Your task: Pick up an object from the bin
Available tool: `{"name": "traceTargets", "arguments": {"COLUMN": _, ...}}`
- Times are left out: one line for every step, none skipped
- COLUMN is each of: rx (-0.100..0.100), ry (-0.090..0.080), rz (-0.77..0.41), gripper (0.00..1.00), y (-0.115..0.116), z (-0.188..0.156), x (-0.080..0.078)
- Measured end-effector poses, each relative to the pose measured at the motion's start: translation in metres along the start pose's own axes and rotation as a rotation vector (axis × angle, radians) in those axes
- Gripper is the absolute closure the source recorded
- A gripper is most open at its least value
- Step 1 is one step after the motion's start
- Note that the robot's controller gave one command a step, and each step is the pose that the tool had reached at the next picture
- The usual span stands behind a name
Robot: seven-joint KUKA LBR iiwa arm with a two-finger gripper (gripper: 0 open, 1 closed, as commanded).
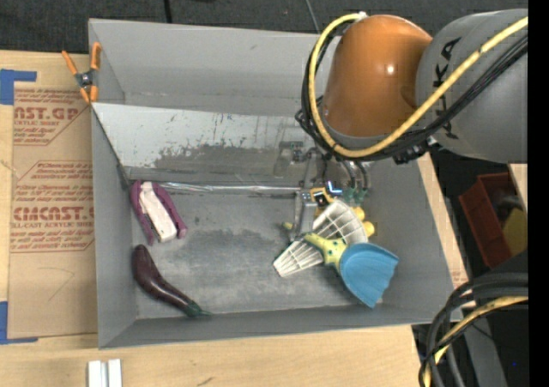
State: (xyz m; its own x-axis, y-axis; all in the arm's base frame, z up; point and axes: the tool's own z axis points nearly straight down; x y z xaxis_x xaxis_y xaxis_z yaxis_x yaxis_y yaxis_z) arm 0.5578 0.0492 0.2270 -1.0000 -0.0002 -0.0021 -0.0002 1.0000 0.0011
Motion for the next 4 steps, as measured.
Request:
{"name": "traceTargets", "arguments": {"rx": -0.001, "ry": -0.006, "rz": -0.051, "gripper": 0.00, "y": -0.010, "z": 0.014, "x": 0.001}}
{"name": "traceTargets", "arguments": {"rx": 0.001, "ry": -0.002, "rz": -0.087, "gripper": 0.00, "y": -0.033, "z": 0.058, "x": 0.025}}
{"name": "traceTargets", "arguments": {"rx": -0.003, "ry": -0.008, "rz": 0.056, "gripper": 0.00, "y": -0.065, "z": 0.104, "x": 0.021}}
{"name": "traceTargets", "arguments": {"rx": 0.001, "ry": -0.003, "rz": -0.056, "gripper": 0.00, "y": -0.073, "z": 0.135, "x": 0.020}}
